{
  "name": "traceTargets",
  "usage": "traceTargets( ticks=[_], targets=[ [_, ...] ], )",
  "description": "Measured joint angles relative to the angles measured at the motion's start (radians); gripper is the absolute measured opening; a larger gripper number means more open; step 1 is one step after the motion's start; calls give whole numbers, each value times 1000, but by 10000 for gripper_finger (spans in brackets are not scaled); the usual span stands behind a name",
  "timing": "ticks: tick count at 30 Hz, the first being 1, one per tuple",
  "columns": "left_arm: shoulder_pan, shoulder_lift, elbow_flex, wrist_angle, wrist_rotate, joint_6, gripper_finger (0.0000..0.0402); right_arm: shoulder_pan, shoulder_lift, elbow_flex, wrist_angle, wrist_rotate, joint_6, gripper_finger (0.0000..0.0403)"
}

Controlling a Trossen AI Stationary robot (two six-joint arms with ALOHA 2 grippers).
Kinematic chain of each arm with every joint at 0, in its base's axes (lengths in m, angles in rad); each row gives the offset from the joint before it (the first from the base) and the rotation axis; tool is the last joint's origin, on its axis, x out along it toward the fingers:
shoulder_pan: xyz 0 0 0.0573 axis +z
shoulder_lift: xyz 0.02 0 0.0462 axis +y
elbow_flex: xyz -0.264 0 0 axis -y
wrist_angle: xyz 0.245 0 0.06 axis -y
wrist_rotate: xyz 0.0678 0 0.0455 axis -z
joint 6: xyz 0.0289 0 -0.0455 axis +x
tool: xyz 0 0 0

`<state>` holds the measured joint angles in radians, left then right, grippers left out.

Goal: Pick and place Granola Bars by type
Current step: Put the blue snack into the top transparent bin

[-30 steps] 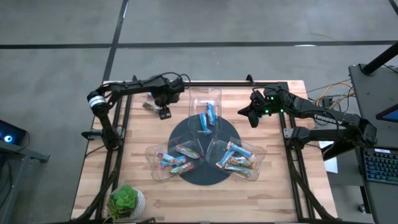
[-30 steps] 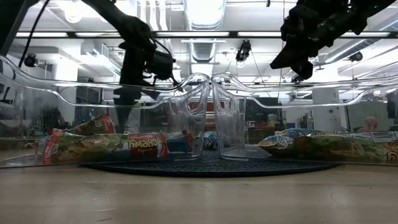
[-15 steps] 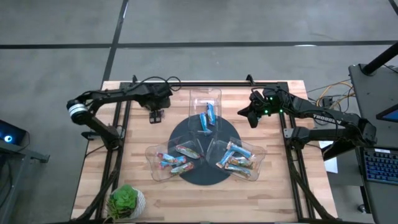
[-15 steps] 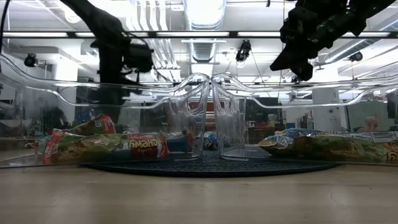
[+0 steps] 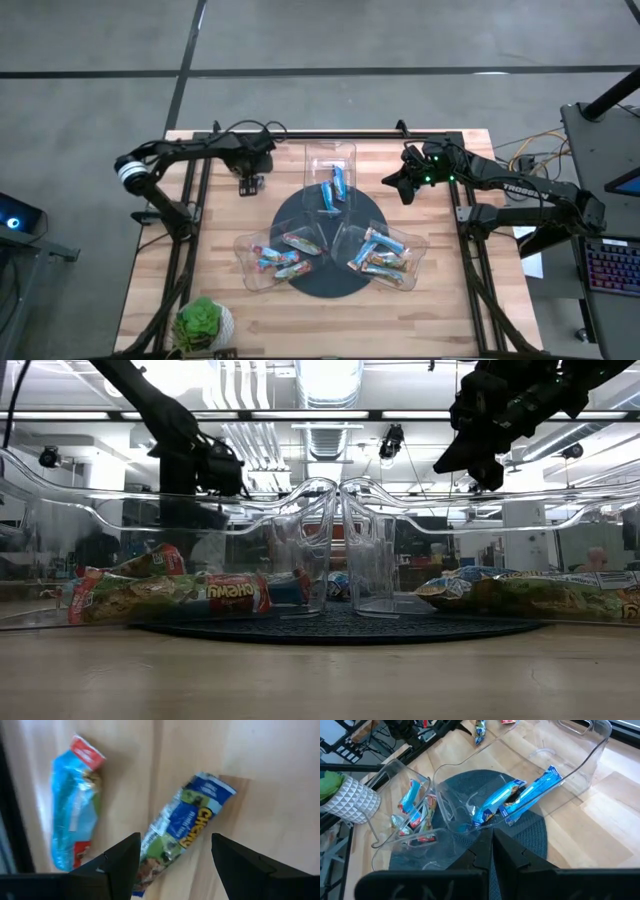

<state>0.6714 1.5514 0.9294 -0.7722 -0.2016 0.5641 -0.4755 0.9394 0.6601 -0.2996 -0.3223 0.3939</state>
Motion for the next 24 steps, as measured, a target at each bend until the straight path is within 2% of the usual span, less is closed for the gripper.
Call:
traceTargets(
  ticks=[14, 24],
  targets=[
    [9, 112, 3, -5, 51, 64, 225, 0, -1, 0, 1, 0, -1, 8],
    [9, 126, 15, -13, 53, 56, 223, 0, -1, 0, 3, 0, -4, 8]
  ],
)
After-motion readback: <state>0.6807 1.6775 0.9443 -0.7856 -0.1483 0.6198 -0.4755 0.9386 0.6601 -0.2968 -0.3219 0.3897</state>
